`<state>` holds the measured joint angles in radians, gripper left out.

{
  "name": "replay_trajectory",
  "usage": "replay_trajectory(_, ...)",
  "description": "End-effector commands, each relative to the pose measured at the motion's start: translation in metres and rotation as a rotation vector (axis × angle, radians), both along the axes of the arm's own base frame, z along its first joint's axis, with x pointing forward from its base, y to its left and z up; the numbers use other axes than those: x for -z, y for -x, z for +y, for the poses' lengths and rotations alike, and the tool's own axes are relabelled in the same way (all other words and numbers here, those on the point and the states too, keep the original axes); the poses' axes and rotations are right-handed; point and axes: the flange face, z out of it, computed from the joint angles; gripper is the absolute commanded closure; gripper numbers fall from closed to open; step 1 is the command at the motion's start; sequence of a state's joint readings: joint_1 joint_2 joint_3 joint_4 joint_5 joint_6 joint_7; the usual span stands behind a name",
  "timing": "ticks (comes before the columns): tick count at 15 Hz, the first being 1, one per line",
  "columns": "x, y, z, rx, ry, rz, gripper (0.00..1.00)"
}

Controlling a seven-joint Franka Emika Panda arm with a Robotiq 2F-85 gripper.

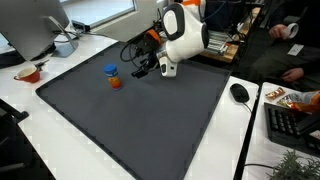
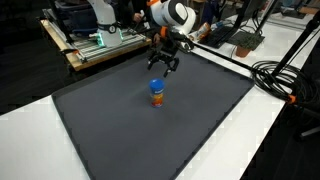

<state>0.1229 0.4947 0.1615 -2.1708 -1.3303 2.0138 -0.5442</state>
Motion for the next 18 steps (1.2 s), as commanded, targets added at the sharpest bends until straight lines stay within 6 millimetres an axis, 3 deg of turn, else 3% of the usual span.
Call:
replay_trajectory(1,0.012,-0.024,-0.012,-0.071,-0.01,0.072,0.0)
replay_trajectory(10,0.038,-0.059,-0.037,-0.108,-0.011,0.117,0.0)
replay_trajectory(18,0.048,-0.084,-0.052,-0.105,0.029,0.076,0.0)
